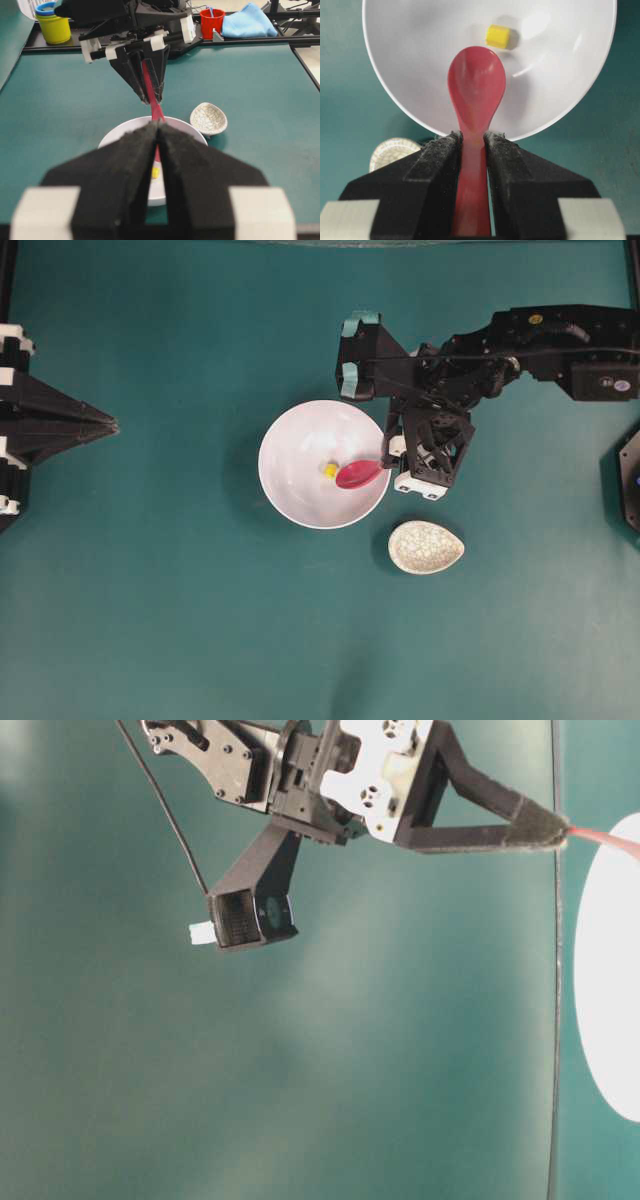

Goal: Scoop the yellow hexagonal prism block from the bowl with a spoon using the right arm.
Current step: 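Lower the spoon bowl into the white bowl beside the yellow block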

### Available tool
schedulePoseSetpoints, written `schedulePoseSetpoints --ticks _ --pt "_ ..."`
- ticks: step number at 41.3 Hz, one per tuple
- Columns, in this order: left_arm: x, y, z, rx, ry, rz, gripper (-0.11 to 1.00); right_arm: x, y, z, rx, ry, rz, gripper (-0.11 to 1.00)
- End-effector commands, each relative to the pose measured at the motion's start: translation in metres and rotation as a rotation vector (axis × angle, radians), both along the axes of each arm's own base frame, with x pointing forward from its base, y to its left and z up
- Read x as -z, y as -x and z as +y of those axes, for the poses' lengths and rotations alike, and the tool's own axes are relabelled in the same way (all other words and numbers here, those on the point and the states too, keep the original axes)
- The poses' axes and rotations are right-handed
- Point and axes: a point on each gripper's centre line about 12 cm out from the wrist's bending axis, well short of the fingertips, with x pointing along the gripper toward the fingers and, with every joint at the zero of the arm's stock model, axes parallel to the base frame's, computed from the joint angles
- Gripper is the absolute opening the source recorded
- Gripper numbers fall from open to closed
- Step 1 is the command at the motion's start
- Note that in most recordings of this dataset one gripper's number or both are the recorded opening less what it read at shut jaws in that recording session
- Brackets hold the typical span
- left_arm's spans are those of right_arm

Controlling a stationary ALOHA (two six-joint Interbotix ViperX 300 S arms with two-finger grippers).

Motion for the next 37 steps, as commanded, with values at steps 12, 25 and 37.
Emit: schedulePoseSetpoints --ticks 12,25,37 --pt "-0.012 -0.002 0.0 0.001 0.0 -0.031 0.09 -0.004 -0.008 0.001 -0.005 0.009 -0.022 0.24" --pt "-0.012 -0.002 0.0 0.001 0.0 -0.031 0.09 0.007 -0.019 -0.004 0.013 0.031 -0.055 0.24" --pt "-0.013 0.0 0.0 0.0 0.0 -0.025 0.09 0.011 -0.03 -0.007 0.035 0.064 -0.124 0.24"
